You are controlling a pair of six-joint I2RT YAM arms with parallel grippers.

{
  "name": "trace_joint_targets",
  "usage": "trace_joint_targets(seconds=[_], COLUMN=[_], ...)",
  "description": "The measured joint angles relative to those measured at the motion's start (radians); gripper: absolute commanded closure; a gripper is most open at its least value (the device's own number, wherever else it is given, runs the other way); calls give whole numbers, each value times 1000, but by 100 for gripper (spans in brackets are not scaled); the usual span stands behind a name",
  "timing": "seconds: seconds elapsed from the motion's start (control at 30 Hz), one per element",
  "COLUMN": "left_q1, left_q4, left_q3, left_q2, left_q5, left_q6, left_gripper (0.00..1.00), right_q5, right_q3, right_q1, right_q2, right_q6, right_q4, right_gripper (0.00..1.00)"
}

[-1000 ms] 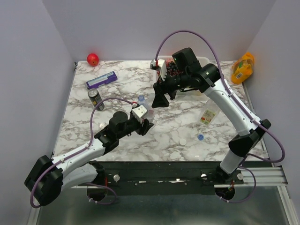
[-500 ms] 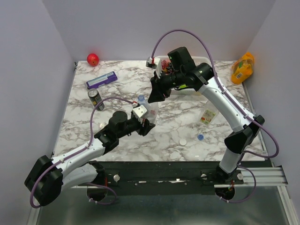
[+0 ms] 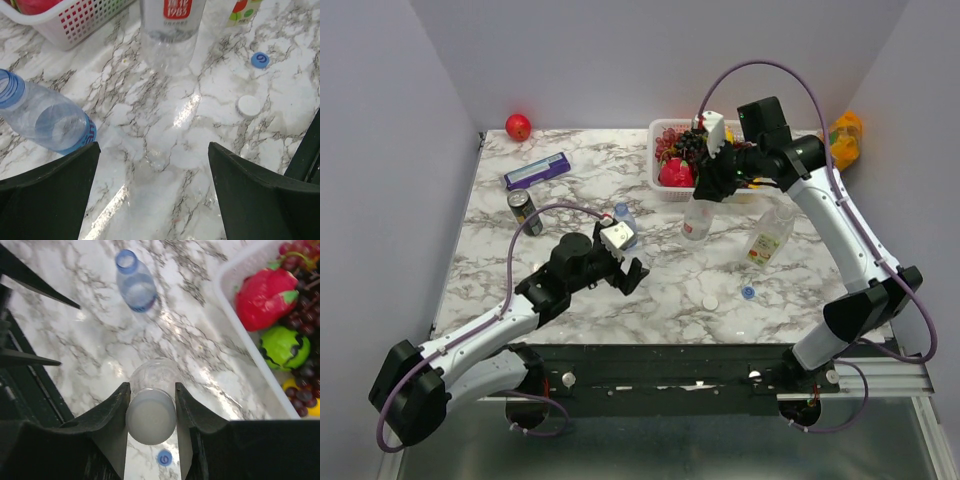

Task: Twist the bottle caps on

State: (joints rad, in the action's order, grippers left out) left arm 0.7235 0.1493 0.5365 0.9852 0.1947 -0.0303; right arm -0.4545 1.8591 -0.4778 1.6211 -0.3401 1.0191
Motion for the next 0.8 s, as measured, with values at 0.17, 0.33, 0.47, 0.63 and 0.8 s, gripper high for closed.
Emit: trace_joint_targets(seconds=[0.17,0.33,0.47,0.63,0.8], left_q1=[-10,-13,-14,-18,-36], left_q4=[-99,-164,-217,-257,-261], left_q3=[10,29,42,67,82], left_q2=[-29,-30,-32,-31,-3], left_q5=[-14,-22,-23,-27,-28], left_q6=[0,0,6,8,8], left_gripper=[2,2,2,2,2], right_q5=[29,29,21,9,-3], right_q3=[-87,-143,-159,-184,-239], right_q1=[78,134,175,219,238], right_q2=[-29,-12,16,44,50], right_q6=[-64,-116,-144,-171,-188], right_q4=[-29,-77,-124,-173,-225], right_gripper=[77,76,76,73,66])
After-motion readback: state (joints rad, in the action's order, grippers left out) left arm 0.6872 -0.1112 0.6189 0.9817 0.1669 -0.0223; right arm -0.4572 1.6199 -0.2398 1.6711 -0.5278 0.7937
